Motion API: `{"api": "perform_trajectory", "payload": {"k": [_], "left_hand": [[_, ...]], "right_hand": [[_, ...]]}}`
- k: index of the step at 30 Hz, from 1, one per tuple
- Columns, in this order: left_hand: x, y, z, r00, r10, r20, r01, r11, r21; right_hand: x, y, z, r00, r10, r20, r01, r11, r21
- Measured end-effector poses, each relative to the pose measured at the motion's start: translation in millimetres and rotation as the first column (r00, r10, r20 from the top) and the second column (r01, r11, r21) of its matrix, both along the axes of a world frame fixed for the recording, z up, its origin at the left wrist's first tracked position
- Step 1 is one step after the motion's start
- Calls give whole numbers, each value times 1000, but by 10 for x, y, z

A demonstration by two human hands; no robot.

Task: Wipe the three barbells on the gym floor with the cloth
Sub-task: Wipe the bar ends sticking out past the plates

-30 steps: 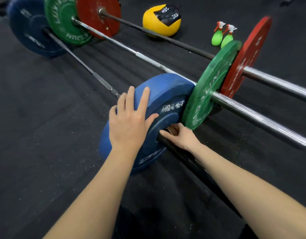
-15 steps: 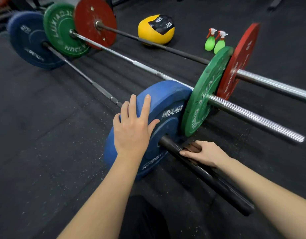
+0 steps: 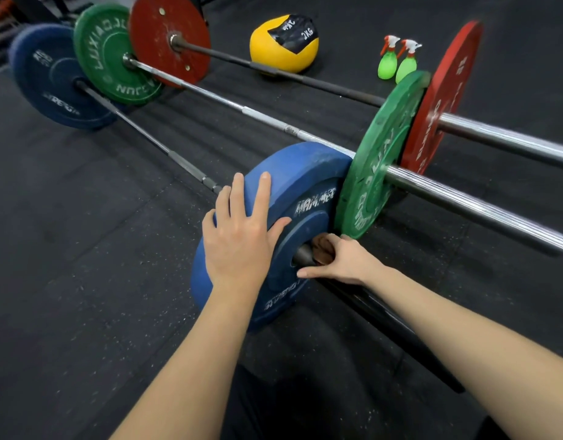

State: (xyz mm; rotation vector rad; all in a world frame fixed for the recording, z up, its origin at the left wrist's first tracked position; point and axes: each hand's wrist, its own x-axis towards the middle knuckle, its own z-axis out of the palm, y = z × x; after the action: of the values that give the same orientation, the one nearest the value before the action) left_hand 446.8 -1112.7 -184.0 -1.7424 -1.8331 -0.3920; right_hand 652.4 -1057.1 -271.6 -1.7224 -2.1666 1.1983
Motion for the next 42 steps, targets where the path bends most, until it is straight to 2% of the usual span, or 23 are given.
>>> {"api": "perform_trajectory", "payload": {"k": [3,9,11,14,16,19,22,27,32,36,42], "left_hand": [[2,9,2,1000,-4,-1,4,1000,-3],[9,0,4,1000,-6,14,6,1000,-12],[13,-8,7,1000,-6,20,6,1000,-13],[9,-32,7,999,-8,36,8,1000,-6],[5,-67,-11,999,-8,34,8,1000,3],[-12,-100,-44,1000,2,24,-2,1000,19],[-51,-105,-61,1000,12,3,-12,999,38],[-63,-78,-59,1000,12,1,-13,999,49],[-47,-47,-48,1000,4,-6,-3,999,47],[-40,-34,-50,1000,4,-5,-4,1000,29],[-39,-57,-47,1000,-9,22,8,1000,22]], "right_hand": [[1,6,-21,1000,11,-14,-11,1000,12],[244,-132,52,998,36,60,-40,997,63],[359,-203,93,987,77,144,-86,994,61],[538,-246,153,923,186,336,-188,982,-25],[594,-247,201,887,252,388,-230,968,-101],[515,-230,223,851,309,424,-279,951,-133],[355,-192,158,857,315,408,-297,949,-108],[109,-21,68,943,247,223,-251,968,-12],[-50,45,-8,970,210,120,-220,972,85],[37,7,11,972,188,143,-200,977,77],[329,-323,212,916,195,350,-237,968,81]]}}
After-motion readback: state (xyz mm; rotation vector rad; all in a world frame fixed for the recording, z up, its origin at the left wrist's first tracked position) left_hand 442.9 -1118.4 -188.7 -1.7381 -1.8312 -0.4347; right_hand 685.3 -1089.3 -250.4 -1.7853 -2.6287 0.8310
